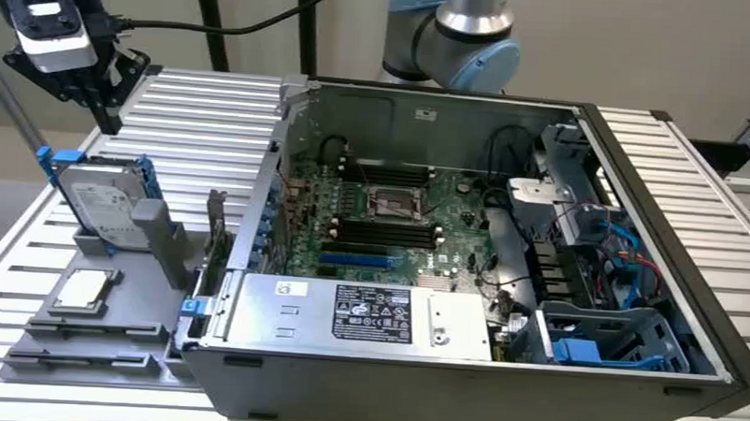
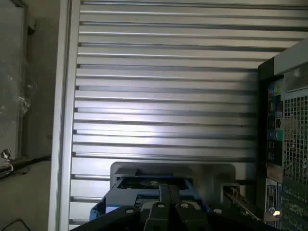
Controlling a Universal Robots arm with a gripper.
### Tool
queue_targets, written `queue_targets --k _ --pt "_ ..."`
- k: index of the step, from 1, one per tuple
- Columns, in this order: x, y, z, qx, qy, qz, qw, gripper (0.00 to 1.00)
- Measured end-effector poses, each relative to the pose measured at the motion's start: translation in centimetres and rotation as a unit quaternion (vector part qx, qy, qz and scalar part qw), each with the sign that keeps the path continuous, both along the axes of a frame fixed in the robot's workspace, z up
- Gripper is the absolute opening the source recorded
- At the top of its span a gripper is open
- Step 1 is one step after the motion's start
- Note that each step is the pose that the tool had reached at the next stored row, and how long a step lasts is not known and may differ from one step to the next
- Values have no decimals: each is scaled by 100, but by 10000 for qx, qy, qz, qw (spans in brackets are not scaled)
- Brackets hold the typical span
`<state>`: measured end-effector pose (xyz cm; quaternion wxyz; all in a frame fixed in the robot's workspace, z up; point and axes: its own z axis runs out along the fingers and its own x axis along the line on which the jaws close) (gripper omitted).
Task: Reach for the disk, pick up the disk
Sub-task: 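Pick up the disk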
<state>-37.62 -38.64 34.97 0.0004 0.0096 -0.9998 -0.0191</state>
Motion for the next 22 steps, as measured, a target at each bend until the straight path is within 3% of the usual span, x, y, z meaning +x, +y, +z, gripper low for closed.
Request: queue_targets --k 14,17,22 --pt "-5 -1 2 -1 2 0 10000 11" --pt "-61 -36 0 0 0 -1 10000 11" --pt "-270 -111 2 0 0 0 10000 11"
